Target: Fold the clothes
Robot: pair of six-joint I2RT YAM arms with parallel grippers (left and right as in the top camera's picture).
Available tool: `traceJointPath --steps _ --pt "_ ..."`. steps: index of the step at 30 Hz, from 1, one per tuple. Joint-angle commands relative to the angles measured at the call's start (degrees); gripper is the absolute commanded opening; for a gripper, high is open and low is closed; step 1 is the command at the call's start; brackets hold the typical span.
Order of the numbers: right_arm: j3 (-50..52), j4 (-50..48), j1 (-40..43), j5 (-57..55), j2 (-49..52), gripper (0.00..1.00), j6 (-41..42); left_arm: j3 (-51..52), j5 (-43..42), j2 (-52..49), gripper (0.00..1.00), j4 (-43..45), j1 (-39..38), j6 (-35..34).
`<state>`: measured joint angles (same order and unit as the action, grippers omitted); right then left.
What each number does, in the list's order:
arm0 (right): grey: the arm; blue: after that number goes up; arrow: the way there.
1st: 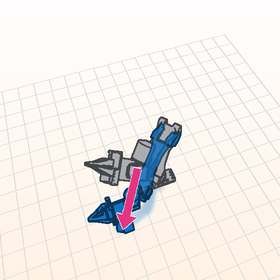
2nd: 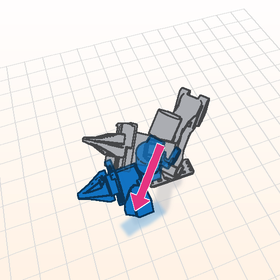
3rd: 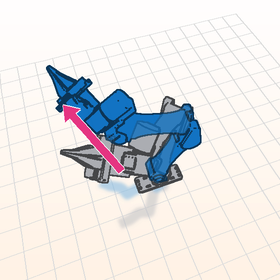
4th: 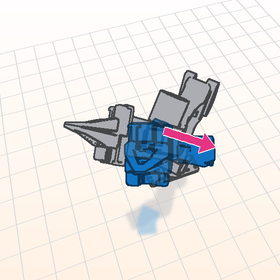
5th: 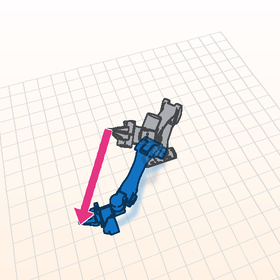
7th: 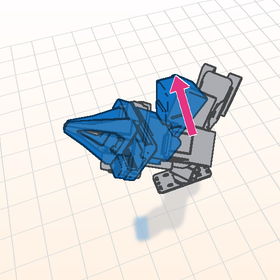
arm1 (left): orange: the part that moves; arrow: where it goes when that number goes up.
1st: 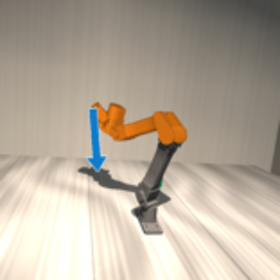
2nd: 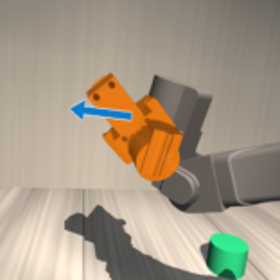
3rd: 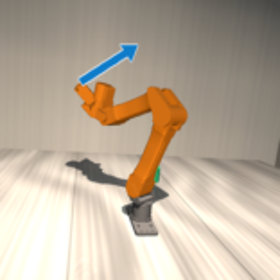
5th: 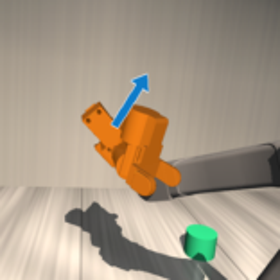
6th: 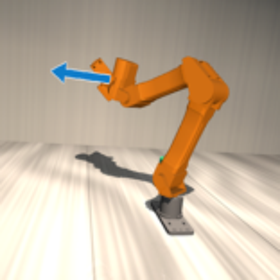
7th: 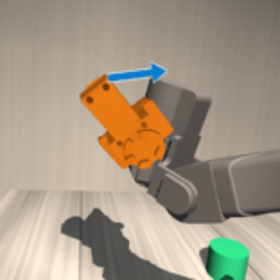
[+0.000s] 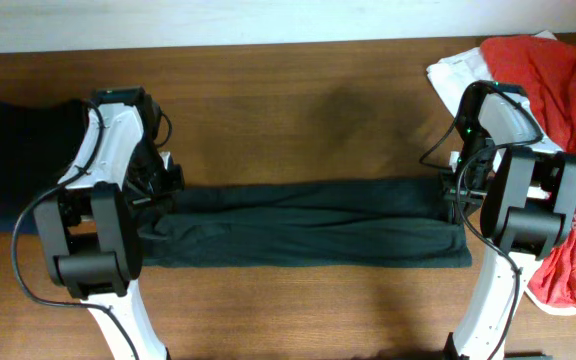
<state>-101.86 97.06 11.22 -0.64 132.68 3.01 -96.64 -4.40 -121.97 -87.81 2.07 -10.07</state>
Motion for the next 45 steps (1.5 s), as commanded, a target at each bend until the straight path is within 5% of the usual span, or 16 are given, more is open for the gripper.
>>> traceJointPath --steps 1,9,13,19,21,26,32,38,40,41,45 --pt "1.1 0.3 0.1 -0.7 -1.2 0.04 0.3 5.0 0.8 0.7 0.01 4.7 0.2 0.7" --pt "10.6 -0.9 0.1 -0.5 -1.2 0.05 0.5 8.2 0.8 0.7 0.01 11.0 0.2 0.3" --pt "11.4 -7.0 0.6 -1.6 -1.2 0.21 0.5 8.2 0.6 0.7 0.01 11.9 0.2 0.3" --pt "3.9 -6.6 3.4 -1.4 -10.1 0.22 0.2 8.2 0.8 0.7 0.0 11.9 0.2 0.3" --pt "2.4 -6.2 4.1 -1.4 -14.7 0.32 -1.5 8.2 0.8 0.7 0.01 11.9 0.2 0.3" --pt "2.4 -9.8 5.3 2.8 -17.6 0.37 -5.2 6.7 0.8 0.7 0.01 11.8 0.2 0.3" --pt "2.4 -12.1 5.3 4.1 -17.6 0.38 -5.2 -5.6 0.6 1.1 0.01 13.1 -0.5 0.3" --pt "2.4 -12.6 5.3 4.0 -17.6 0.38 -5.2 -5.4 0.6 1.0 0.04 11.8 -4.8 0.3" --pt "2.4 -12.7 5.3 4.1 -17.6 0.38 -5.2 -5.4 0.9 1.0 0.67 11.1 -5.8 0.3" --pt "2.4 -12.8 5.3 4.0 -17.6 0.38 -5.2 -5.4 2.2 1.0 0.87 11.2 -5.9 0.3" --pt "2.4 -13.1 5.3 4.1 -17.6 0.39 -5.2 -5.4 5.3 1.0 0.86 9.3 -5.7 0.3"
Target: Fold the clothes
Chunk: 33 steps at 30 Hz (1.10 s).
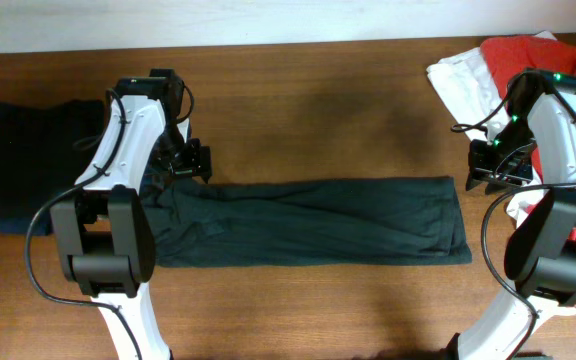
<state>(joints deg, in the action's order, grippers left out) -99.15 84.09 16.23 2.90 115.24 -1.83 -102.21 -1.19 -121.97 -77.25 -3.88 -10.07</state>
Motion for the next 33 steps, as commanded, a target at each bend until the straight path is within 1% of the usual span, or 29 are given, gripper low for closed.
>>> traceJointPath --steps 1,2,3,4,5,7,9,10,11,12,13,14,19,20,21,22,23,24,26,27,29,30,31,32,33 --pt "-0.3 -0.3 0.3 0.5 -0.1 0.39 -0.3 0.2 2.1 1.0 0.78 -1.4 0.3 0.3" --pt "-0.3 -0.5 0.3 0.5 -0.1 0.39 -0.3 0.1 2.1 1.1 0.68 -1.3 0.3 0.3" --pt "-0.3 -0.6 0.3 0.5 -0.1 0.39 -0.3 -0.2 2.1 1.4 0.66 -1.2 0.3 0.3" --pt "-0.3 -0.6 0.3 0.5 -0.1 0.4 -0.3 -1.0 2.1 2.0 0.67 -1.1 0.3 -0.2" --pt "-0.3 -0.6 0.3 0.5 -0.1 0.4 -0.3 -2.3 2.5 3.5 0.71 -0.8 0.3 -1.1" --pt "-0.3 -0.6 0.3 0.5 -0.1 0.4 -0.3 -3.1 2.5 6.3 0.71 -0.3 0.2 -1.7" --pt "-0.3 -0.6 0.3 0.5 -0.1 0.4 -0.3 -3.1 2.5 7.9 0.7 -1.8 0.1 -5.2" --pt "-0.3 -0.6 0.3 0.5 -0.1 0.4 -0.3 -2.6 2.5 7.9 0.66 -3.4 -0.4 -7.0" --pt "-0.3 -0.6 0.3 0.5 -0.1 0.43 -0.3 -1.4 1.8 7.9 0.61 -4.0 -1.2 -7.3" --pt "-0.3 -0.6 0.3 0.5 -0.1 0.43 -0.3 0.1 0.7 7.9 0.56 -4.2 -2.1 -7.3" --pt "-0.3 -0.5 0.3 0.5 -0.1 0.43 -0.3 1.6 0.6 7.9 0.55 -4.1 -3.0 -8.0" --pt "-0.3 -0.5 0.3 0.5 -0.1 0.43 -0.3 4.0 1.0 7.9 0.55 -2.9 -3.8 -9.3" --pt "-0.3 -0.2 0.3 0.5 -0.1 0.43 -0.3 15.7 2.5 7.8 0.54 7.0 -4.6 -10.3" --pt "-0.3 -0.2 0.3 0.5 -0.1 0.43 -0.3 18.2 2.5 7.8 0.5 9.7 -4.7 -10.3" --pt "-0.3 -0.2 0.3 0.5 -0.1 0.43 -0.3 19.4 2.5 7.8 0.33 11.0 -4.7 -10.3" --pt "-0.3 -0.1 0.3 0.5 -0.1 0.43 -0.3 20.1 2.3 7.8 0.09 11.4 -4.7 -10.3" --pt "-0.3 -0.1 0.3 0.5 -0.1 0.43 -0.3 20.1 1.6 7.8 0.0 10.8 -5.0 -10.3" --pt "-0.3 -0.1 0.3 0.5 -0.1 0.43 -0.3 20.1 0.0 7.8 0.0 10.1 -5.5 -10.0" --pt "-0.3 0.0 0.3 0.5 -0.1 0.43 -0.3 20.0 -5.9 7.8 0.01 7.1 -7.3 -8.0" --pt "-0.3 0.0 0.3 0.5 -0.1 0.43 -0.3 20.1 -5.9 7.8 0.01 3.3 -8.9 -7.8" --pt "-0.3 0.0 0.3 0.5 -0.1 0.43 -0.3 20.1 -3.1 7.8 0.01 -1.8 -10.7 -7.6" --pt "-0.3 0.0 0.3 0.5 -0.1 0.43 -0.3 20.1 -2.1 7.8 0.13 -3.7 -11.3 -7.6" --pt "-0.3 0.0 0.3 0.5 -0.1 0.43 -0.3 20.1 -1.7 7.8 0.48 -4.4 -11.6 -7.6" --pt "-0.3 0.0 0.3 0.5 -0.1 0.43 -0.3 20.1 -0.5 7.8 0.55 -4.3 -11.6 -7.6" --pt "-0.3 -0.1 0.3 0.5 -0.1 0.43 -0.3 19.8 1.6 7.8 0.54 -4.6 -11.3 -7.6"
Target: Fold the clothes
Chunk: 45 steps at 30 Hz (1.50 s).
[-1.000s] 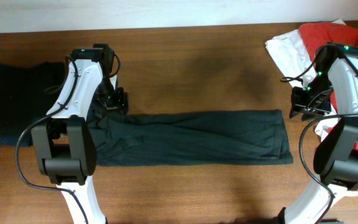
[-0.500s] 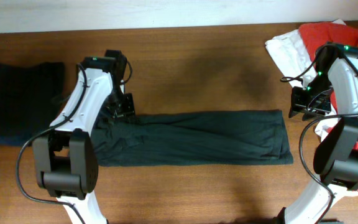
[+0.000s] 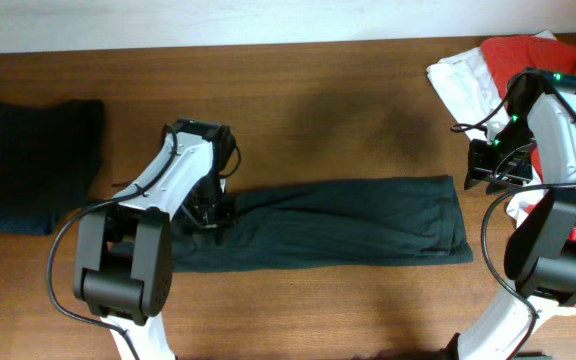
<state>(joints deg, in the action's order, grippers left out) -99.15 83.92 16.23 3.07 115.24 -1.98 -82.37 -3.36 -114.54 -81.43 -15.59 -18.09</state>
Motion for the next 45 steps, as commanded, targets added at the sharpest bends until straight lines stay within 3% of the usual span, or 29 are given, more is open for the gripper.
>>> traceJointPath --steps 1,3,6,7,12,15,17,19,20,22,27,30,37,42,45 --pt "-0.3 0.1 0.3 0.3 -0.1 0.43 -0.2 -1.1 4.8 0.7 0.51 -1.3 1.2 0.3" --pt "-0.3 0.0 0.3 0.3 -0.1 0.43 -0.2 -4.0 6.1 2.6 0.49 -1.7 3.2 0.3" --pt "-0.3 -0.2 0.3 0.3 -0.1 0.43 -0.2 -6.4 6.1 6.9 0.08 0.8 6.6 -2.3" --pt "-0.3 -0.2 0.3 0.3 -0.1 0.43 -0.2 -6.4 6.2 6.9 0.03 0.9 6.7 -2.5" --pt "-0.3 -0.2 0.3 0.3 -0.1 0.43 -0.2 0.4 6.2 6.7 0.02 6.7 5.7 -5.5" --pt "-0.3 -0.1 0.3 0.3 -0.1 0.43 -0.2 8.9 5.9 6.6 0.02 18.6 5.5 -7.9" --pt "-0.3 0.1 0.3 0.3 -0.1 0.43 -0.2 13.7 0.0 6.3 0.02 28.2 4.8 -7.7" --pt "-0.3 0.3 0.3 0.3 -0.1 0.43 -0.2 16.0 -6.9 6.3 0.02 37.9 3.1 -1.9" --pt "-0.3 0.3 0.3 0.3 -0.1 0.43 -0.2 15.9 -6.9 6.3 0.05 40.9 2.0 2.5" --pt "-0.3 0.4 0.3 0.3 -0.1 0.43 -0.2 15.8 -5.3 6.3 0.2 40.1 2.6 4.3" --pt "-0.3 0.4 0.3 0.3 -0.1 0.44 -0.2 13.5 -4.3 6.4 0.51 37.9 16.0 4.3" --pt "-0.3 0.4 0.3 0.3 -0.1 0.44 -0.2 11.1 -6.4 6.4 0.59 37.9 23.4 4.3" --pt "-0.3 0.0 0.3 0.3 -0.1 0.51 -0.2 8.4 -5.4 13.7 0.69 37.6 26.7 7.9" --pt "-0.3 1.2 0.3 0.4 -0.1 0.51 -0.2 10.2 -0.7 13.6 0.62 29.8 26.8 7.9" --pt "-0.3 1.4 0.3 2.2 -0.1 0.52 -0.9 16.3 0.2 13.4 0.61 35.1 26.9 7.9"
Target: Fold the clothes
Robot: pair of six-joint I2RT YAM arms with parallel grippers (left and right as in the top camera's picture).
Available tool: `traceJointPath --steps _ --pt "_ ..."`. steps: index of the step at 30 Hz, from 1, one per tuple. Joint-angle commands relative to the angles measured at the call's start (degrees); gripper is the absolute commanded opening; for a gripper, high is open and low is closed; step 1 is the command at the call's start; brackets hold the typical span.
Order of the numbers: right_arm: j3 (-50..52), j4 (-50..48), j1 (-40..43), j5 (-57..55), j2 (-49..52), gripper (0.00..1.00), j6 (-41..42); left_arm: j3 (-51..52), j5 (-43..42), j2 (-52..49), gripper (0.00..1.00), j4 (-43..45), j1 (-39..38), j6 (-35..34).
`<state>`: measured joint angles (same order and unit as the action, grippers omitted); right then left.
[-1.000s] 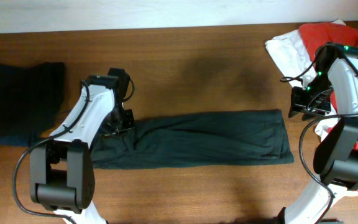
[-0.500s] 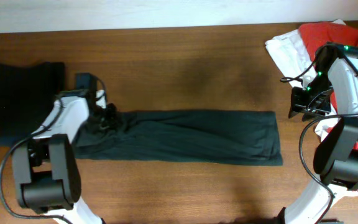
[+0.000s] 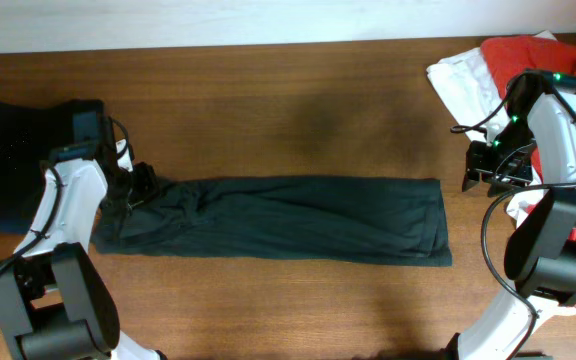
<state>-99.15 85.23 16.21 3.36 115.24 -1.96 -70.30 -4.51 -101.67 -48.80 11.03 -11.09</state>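
Note:
A dark green garment (image 3: pixel 288 218) lies folded lengthwise as a long strip across the middle of the table. My left gripper (image 3: pixel 138 190) is down on its left end and seems shut on the cloth there. My right gripper (image 3: pixel 488 176) hangs open just past the strip's right end, apart from the cloth and holding nothing.
A folded black garment (image 3: pixel 13 160) lies at the far left, partly behind my left arm. A heap of red and white clothes (image 3: pixel 538 60) fills the right back corner and runs down the right edge. The brown table (image 3: pixel 298 110) shows behind and in front of the strip.
My left gripper has gone from a spot further in on the strip to its left end. The strip now reaches further left, and its right end has shifted left. The right arm is unchanged.
At first both grippers were down at the two ends of the strip. Then the right gripper stood off the right end near the heap, and the left was just behind the left end. The left gripper was then on the cloth further right, and now at the stretched-out left end.

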Motion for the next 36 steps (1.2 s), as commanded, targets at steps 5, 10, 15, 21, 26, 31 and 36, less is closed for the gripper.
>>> traceJointPath --steps 5,10,15,21,26,31,36 --pt "8.2 -6.7 0.3 5.2 -0.1 0.6 -5.9 6.6 1.1 0.5 0.67 6.0 0.3 0.9" --pt "21.9 -17.0 0.2 11.2 0.0 0.63 -9.9 -3.1 0.7 1.4 0.72 -0.3 0.3 0.5" --pt "32.2 -27.0 -3.2 17.2 0.0 0.58 -11.3 -3.3 0.7 1.4 0.75 -0.1 0.3 0.5" --pt "23.8 -22.3 -2.5 6.1 0.0 0.04 -4.6 -3.3 0.7 1.4 0.76 -0.2 0.3 0.5" --pt "2.1 -10.5 -5.6 5.5 0.0 0.04 -4.3 -3.3 0.6 1.4 0.76 -1.2 0.3 0.5" --pt "1.6 -14.2 -22.0 9.8 0.0 0.04 4.5 -3.3 -0.6 1.4 0.76 -2.3 0.3 0.5" --pt "1.6 -19.3 -36.3 9.8 1.3 0.04 10.1 -3.3 -0.6 1.4 0.76 -2.7 0.3 0.5"
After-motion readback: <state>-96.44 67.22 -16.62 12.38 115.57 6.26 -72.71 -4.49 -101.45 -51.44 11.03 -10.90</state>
